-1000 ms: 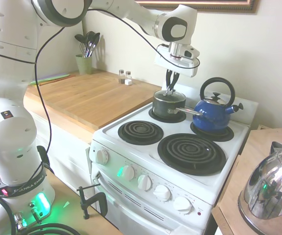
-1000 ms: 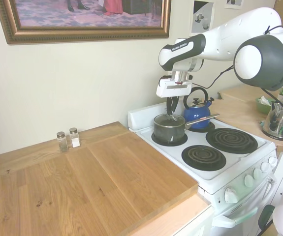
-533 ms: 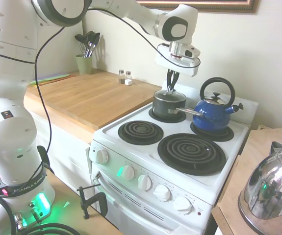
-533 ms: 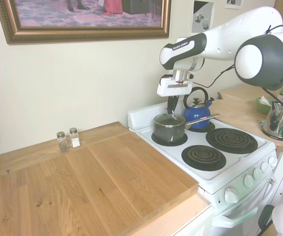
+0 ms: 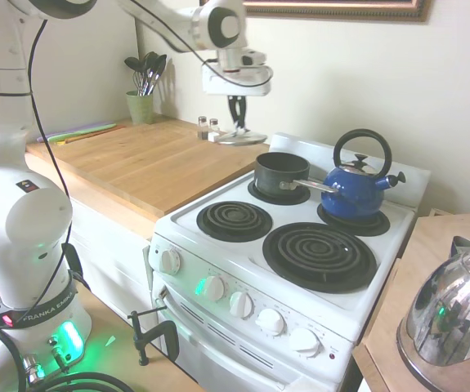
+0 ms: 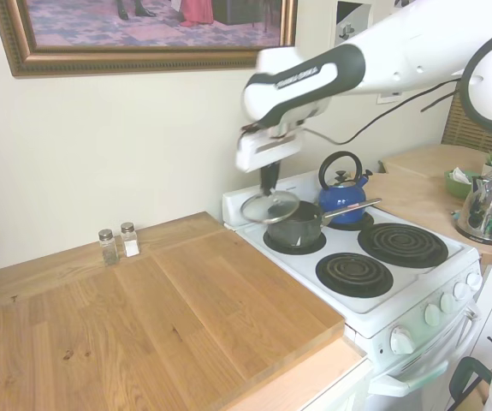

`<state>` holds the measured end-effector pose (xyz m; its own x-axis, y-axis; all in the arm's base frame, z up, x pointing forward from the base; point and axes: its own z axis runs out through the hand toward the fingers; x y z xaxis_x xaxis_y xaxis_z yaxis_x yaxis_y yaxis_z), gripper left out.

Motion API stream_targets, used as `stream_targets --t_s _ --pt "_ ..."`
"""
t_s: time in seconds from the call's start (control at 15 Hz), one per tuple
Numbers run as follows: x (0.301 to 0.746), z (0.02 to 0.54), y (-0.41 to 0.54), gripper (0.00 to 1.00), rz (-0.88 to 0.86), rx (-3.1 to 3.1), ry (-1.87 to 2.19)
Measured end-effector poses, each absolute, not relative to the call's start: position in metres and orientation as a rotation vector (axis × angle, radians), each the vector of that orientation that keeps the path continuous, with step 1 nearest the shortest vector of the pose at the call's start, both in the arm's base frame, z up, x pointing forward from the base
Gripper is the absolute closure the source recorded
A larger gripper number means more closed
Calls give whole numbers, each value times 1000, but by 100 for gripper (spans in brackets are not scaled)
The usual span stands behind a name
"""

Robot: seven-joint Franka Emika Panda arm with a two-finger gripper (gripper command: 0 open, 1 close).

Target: Uncover the lid of the pot

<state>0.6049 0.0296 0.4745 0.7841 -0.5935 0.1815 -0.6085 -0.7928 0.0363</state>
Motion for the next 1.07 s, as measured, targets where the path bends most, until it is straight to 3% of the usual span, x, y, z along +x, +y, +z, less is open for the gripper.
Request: stream_targets --t_s 0.2,0.6,1.07 --pt "615 441 74 100 215 2827 -957" --pt "653 398 76 100 128 2780 -958" --pt "649 384 124 100 117 2759 -858"
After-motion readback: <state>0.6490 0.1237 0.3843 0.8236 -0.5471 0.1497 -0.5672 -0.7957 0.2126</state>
